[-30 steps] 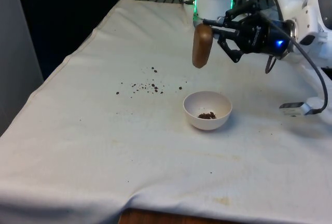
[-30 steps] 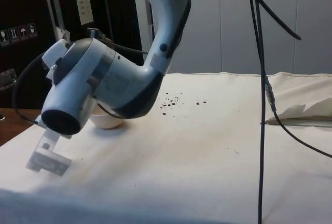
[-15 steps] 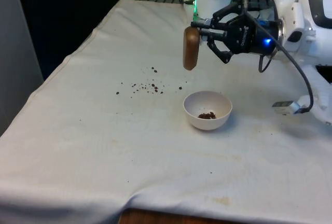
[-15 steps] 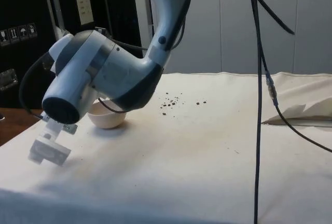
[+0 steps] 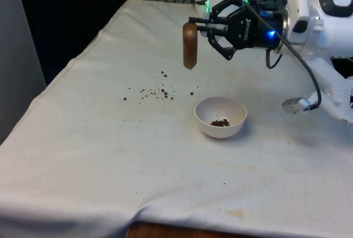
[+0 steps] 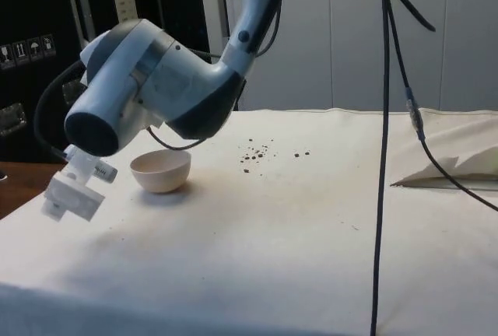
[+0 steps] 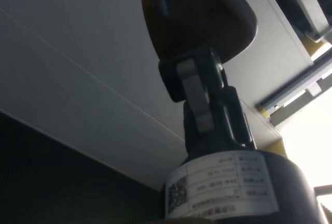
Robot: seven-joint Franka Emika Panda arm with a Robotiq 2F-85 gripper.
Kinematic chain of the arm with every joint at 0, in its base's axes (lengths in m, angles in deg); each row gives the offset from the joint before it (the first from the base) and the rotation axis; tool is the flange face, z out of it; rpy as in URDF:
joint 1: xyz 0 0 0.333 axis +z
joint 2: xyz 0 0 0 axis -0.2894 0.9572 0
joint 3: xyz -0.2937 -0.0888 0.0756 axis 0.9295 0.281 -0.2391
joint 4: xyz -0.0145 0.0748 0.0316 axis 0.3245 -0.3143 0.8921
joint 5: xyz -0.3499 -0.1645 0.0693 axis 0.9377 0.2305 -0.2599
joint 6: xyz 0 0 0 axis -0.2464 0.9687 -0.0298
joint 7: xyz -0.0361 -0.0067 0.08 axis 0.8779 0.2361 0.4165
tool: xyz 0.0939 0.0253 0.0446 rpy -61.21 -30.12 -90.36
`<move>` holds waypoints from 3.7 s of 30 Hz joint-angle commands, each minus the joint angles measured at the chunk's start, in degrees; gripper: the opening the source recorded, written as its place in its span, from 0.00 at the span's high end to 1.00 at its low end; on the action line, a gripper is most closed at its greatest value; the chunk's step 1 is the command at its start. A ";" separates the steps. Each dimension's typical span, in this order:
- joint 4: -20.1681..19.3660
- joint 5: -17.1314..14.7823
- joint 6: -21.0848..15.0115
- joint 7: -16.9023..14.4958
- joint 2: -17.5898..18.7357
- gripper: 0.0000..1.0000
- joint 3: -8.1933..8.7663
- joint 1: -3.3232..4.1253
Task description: Pour the coffee beans from the cup into the bowl.
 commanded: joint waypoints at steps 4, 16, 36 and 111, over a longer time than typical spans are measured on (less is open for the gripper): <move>-1.49 -0.86 -2.12 0.29 -1.83 1.00 -0.29 -1.38; -3.95 -3.38 -5.21 0.17 -6.07 1.00 0.46 -3.09; -7.79 -8.37 -10.77 -0.23 -12.66 1.00 2.98 -4.98; -11.34 -28.99 -38.45 -12.38 -17.88 1.00 20.40 -5.44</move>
